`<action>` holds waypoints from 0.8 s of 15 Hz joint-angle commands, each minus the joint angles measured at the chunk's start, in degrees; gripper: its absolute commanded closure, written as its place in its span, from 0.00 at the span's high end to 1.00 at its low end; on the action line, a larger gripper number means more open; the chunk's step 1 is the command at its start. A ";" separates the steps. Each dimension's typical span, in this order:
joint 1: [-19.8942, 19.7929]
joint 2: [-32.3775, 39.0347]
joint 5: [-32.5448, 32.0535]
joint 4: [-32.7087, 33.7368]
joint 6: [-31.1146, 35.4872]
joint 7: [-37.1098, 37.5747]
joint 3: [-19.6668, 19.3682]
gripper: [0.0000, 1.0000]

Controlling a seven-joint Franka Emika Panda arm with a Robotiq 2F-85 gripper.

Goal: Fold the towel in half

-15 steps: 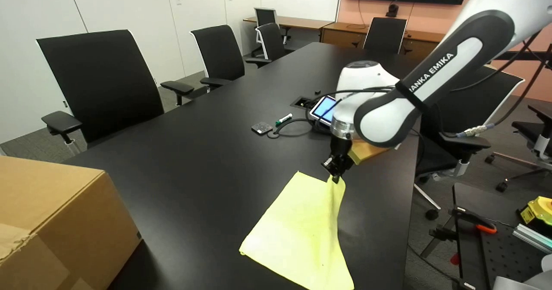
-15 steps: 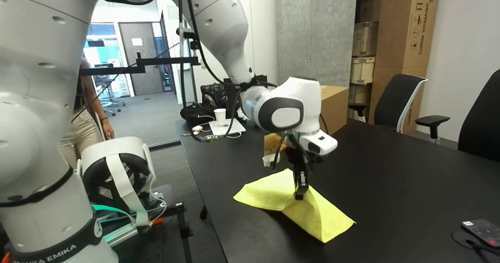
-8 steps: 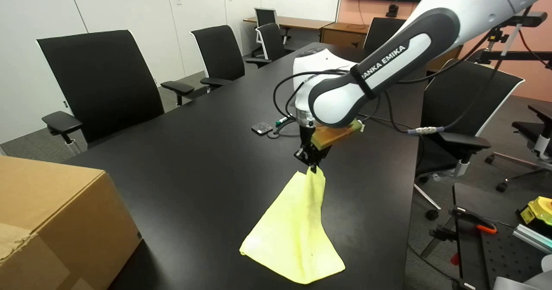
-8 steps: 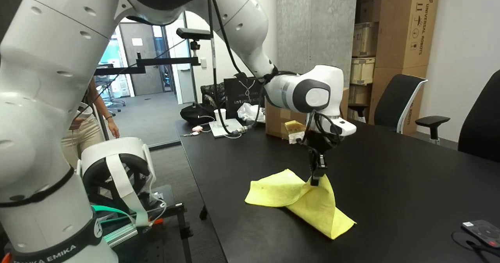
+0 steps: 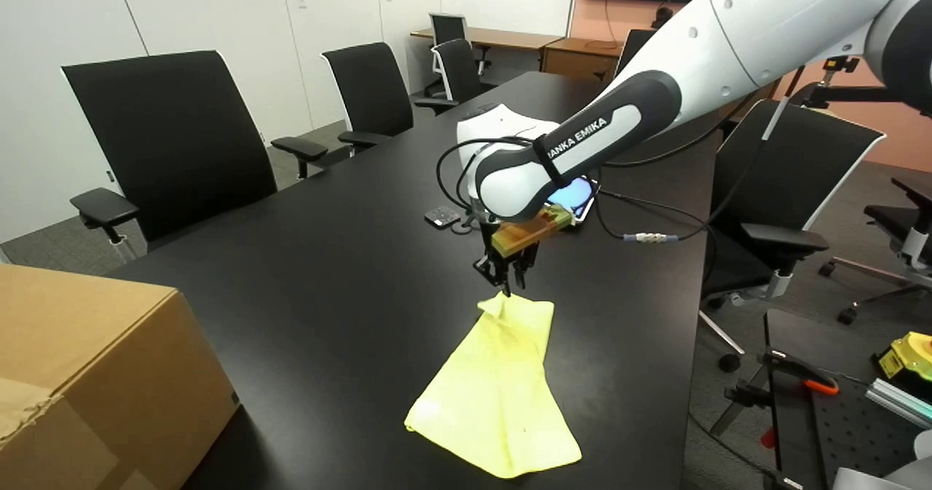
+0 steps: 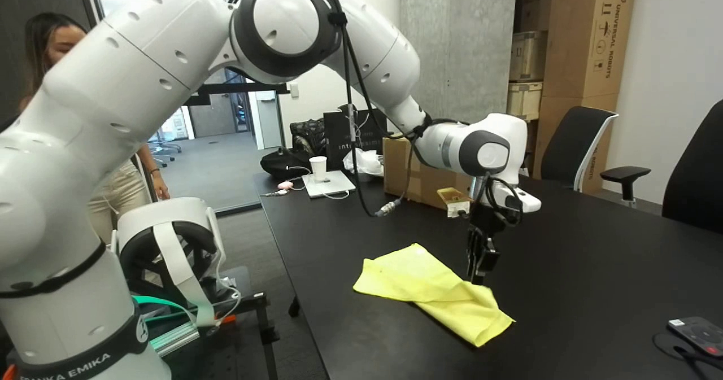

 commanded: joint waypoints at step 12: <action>4.56 -11.18 -0.99 -14.60 3.02 -8.25 6.33 1.00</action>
